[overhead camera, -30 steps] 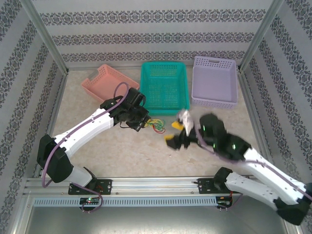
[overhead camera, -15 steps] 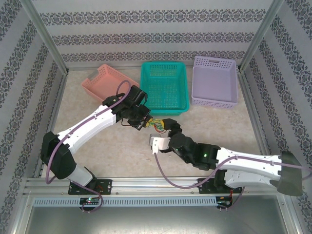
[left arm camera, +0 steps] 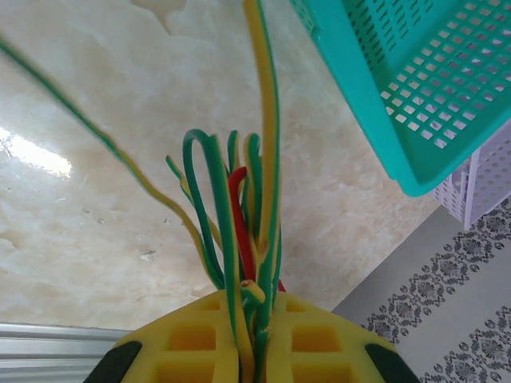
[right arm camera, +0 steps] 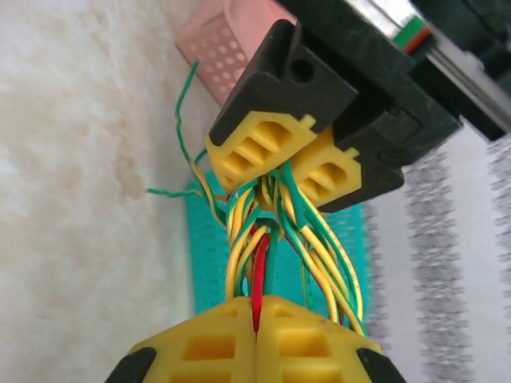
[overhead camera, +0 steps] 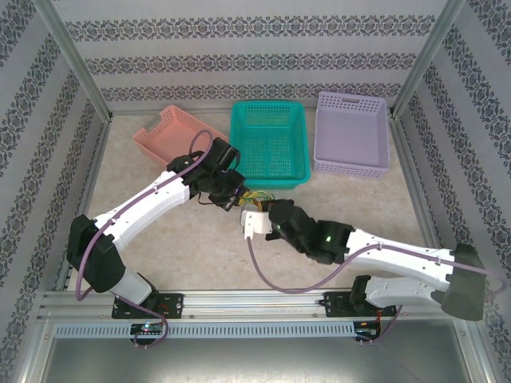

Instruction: Untangle the cables

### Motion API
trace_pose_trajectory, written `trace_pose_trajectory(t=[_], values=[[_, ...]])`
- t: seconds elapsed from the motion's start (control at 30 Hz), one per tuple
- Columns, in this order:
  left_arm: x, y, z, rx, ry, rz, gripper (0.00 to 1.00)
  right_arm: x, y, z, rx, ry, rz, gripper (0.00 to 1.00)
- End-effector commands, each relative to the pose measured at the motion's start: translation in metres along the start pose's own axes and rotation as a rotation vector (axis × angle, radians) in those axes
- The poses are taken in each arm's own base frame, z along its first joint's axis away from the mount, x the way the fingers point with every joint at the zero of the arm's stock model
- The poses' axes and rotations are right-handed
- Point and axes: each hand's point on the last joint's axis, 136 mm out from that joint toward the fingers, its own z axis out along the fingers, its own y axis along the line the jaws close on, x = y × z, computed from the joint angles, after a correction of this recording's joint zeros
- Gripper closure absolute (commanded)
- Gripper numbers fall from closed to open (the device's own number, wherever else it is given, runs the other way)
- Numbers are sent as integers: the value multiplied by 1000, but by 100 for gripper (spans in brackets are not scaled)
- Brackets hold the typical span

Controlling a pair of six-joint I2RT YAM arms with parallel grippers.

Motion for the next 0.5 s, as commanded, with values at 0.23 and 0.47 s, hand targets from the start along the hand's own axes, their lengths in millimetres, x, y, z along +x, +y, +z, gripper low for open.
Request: trace_pose_trajectory(t=[0.23, 0.47], values=[[-6, -6, -38, -32, -93, 139, 100, -23, 9, -41, -747, -90, 1071, 100], [-7, -10, -41, -35, -103, 163, 100, -10, 8, -38, -751, -37, 1126, 100]])
